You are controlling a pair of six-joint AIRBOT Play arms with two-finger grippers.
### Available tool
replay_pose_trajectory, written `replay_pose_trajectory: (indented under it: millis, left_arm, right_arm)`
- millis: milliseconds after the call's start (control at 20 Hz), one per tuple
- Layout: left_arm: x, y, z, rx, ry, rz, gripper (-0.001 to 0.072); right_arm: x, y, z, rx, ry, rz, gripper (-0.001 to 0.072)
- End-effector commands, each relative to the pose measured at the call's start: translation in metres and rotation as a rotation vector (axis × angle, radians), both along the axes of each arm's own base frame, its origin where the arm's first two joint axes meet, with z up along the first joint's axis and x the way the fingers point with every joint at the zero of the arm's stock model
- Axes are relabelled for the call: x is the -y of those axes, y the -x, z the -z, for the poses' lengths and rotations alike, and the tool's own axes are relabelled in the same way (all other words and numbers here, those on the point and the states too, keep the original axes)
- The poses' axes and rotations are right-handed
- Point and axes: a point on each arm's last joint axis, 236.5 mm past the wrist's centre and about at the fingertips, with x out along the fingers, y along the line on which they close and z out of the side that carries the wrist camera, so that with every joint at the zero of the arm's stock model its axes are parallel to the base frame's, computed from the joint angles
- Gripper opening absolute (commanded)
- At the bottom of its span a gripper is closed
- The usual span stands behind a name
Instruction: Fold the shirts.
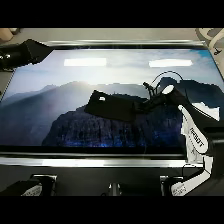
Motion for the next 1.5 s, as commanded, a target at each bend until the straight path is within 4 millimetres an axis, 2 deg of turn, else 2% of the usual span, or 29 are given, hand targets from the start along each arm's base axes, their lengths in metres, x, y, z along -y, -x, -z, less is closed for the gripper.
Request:
replay_pose_trajectory:
  millis: [0,50,150,200,300,400,500,600,700,850,950,1100,1300,1400,1450]
  left_arm:
    - [0.007,0.003,0.005,-0.008,-0.021,0.020,0.0022]
    - [0.009,0.004,0.005,-0.008,-0.021,0.026,0.0022]
    - [0.009,0.004,0.005,-0.007,-0.024,0.027,0.0022]
    - [0.008,0.004,0.006,-0.006,-0.030,0.024,0.0022]
    - [0.002,0.001,0.012,-0.005,-0.072,0.007,0.0022]
    - [-0.002,-0.001,0.016,-0.007,-0.092,-0.002,0.0022]
    - [-0.002,-0.005,0.021,-0.017,-0.097,-0.003,0.0022]
    - [-0.002,-0.007,0.024,-0.025,-0.097,-0.002,0.0022]
    - [-0.002,-0.008,0.026,-0.030,-0.097,-0.002,0.0022]
    - [-0.002,-0.008,0.026,-0.030,-0.097,-0.001,0.0022]
    - [0.000,-0.007,0.026,-0.030,-0.098,0.003,0.0022]
    - [0.006,-0.005,0.026,-0.028,-0.098,0.017,0.0022]
    - [0.015,-0.002,0.026,-0.023,-0.104,0.040,0.0022]
    - [0.018,0.000,0.026,-0.018,-0.112,0.053,0.0022]
    - [0.019,0.001,0.026,-0.018,-0.112,0.055,0.0022]
  right_arm:
    - [-0.025,-0.008,0.007,-0.002,-0.059,0.056,0.0369]
    - [-0.030,-0.014,0.001,0.034,-0.086,0.051,0.0005]
    - [-0.029,-0.032,-0.034,0.166,-0.158,-0.003,0.0017]
    - [-0.018,-0.042,-0.060,0.229,-0.180,-0.025,0.0017]
    - [0.024,-0.053,-0.114,0.312,-0.182,-0.025,0.0017]
    - [0.088,-0.056,-0.155,0.377,-0.092,0.039,0.0018]
    - [0.162,-0.050,-0.177,0.399,0.028,0.170,0.0018]
    - [0.226,-0.031,-0.189,0.396,0.118,0.271,0.0018]
    - [0.278,-0.008,-0.196,0.379,0.166,0.363,0.0018]
    - [0.338,0.020,-0.207,0.376,0.203,0.507,0.0018]
    - [0.361,0.034,-0.214,0.383,0.218,0.567,0.0018]
    - [0.380,0.047,-0.236,0.433,0.261,0.638,0.0017]
    - [0.425,0.052,-0.274,0.502,0.290,0.929,0.0017]
    - [0.434,0.062,-0.278,0.503,0.308,0.967,0.0017]
    - [0.432,0.070,-0.272,0.466,0.326,0.949,0.0017]
